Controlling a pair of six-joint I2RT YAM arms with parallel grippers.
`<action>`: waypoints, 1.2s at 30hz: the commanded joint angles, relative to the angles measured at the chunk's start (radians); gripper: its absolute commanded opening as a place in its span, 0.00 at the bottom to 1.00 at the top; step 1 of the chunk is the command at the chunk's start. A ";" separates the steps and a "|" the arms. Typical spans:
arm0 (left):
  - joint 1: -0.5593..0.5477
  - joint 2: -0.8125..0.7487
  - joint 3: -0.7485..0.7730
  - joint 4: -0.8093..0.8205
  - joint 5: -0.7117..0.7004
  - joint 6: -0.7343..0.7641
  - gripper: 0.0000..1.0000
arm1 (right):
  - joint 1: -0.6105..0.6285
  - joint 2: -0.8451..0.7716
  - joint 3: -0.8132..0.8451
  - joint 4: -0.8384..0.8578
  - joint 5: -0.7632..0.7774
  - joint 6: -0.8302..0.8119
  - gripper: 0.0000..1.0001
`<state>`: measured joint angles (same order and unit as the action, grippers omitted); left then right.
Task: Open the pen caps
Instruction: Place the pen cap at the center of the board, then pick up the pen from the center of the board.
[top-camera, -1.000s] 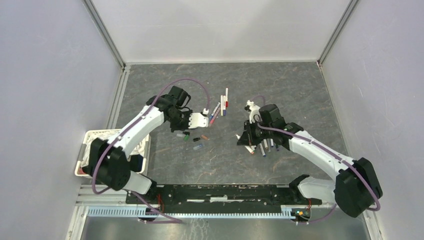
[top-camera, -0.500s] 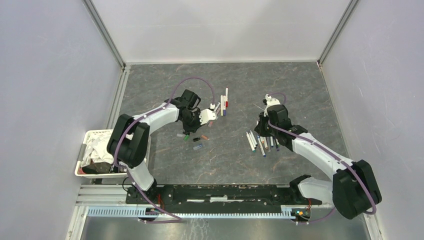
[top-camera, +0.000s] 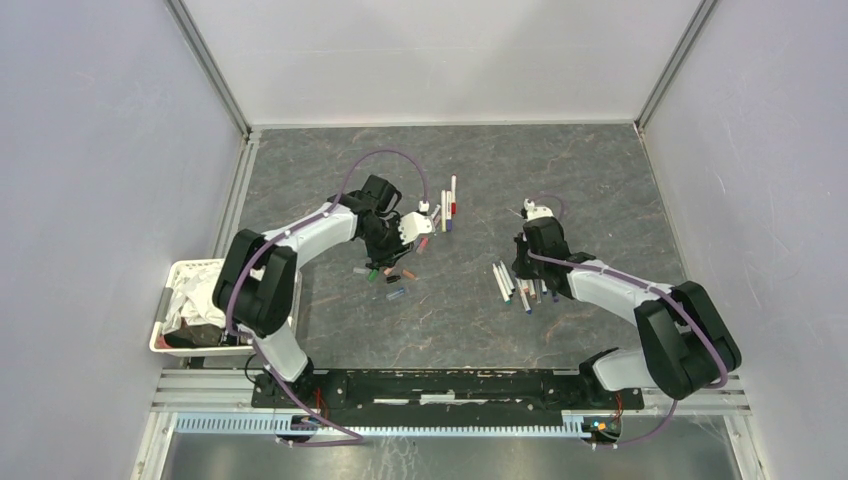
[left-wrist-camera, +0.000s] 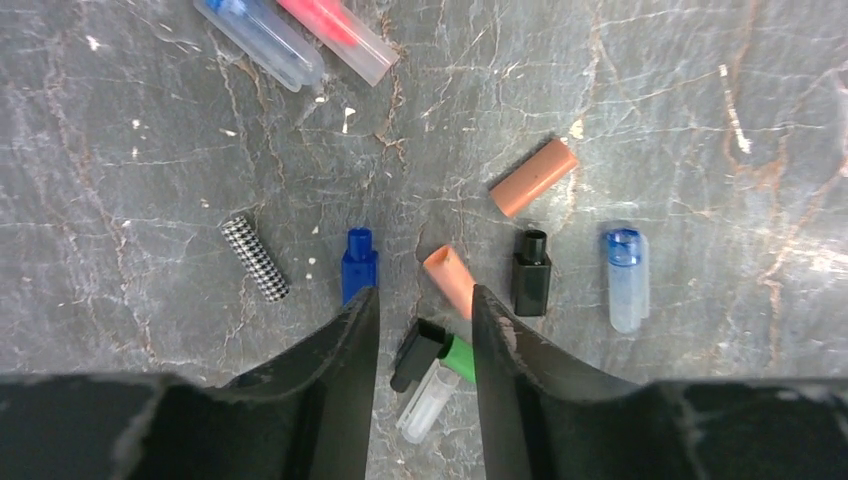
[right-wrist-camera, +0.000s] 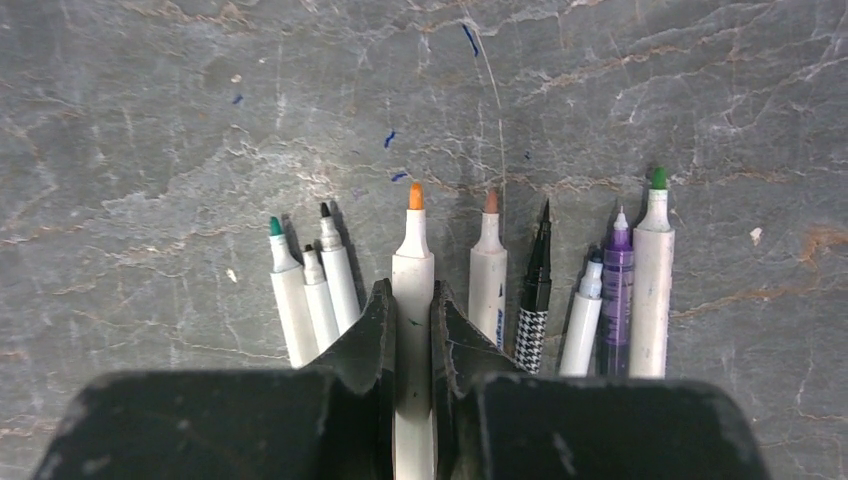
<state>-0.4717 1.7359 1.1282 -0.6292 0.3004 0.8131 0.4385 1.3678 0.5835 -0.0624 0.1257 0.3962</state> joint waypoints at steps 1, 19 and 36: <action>-0.001 -0.083 0.074 -0.083 0.066 -0.052 0.58 | -0.001 0.008 -0.016 0.055 0.061 -0.041 0.01; 0.082 -0.182 0.424 -0.381 0.021 -0.229 0.72 | -0.001 -0.016 -0.027 0.034 0.064 -0.031 0.37; 0.189 -0.321 0.399 -0.308 0.028 -0.327 1.00 | 0.039 0.225 0.409 -0.009 0.076 0.024 0.40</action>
<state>-0.2878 1.4990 1.5387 -1.0080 0.3485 0.5663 0.4511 1.4643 0.8574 -0.0734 0.1680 0.4046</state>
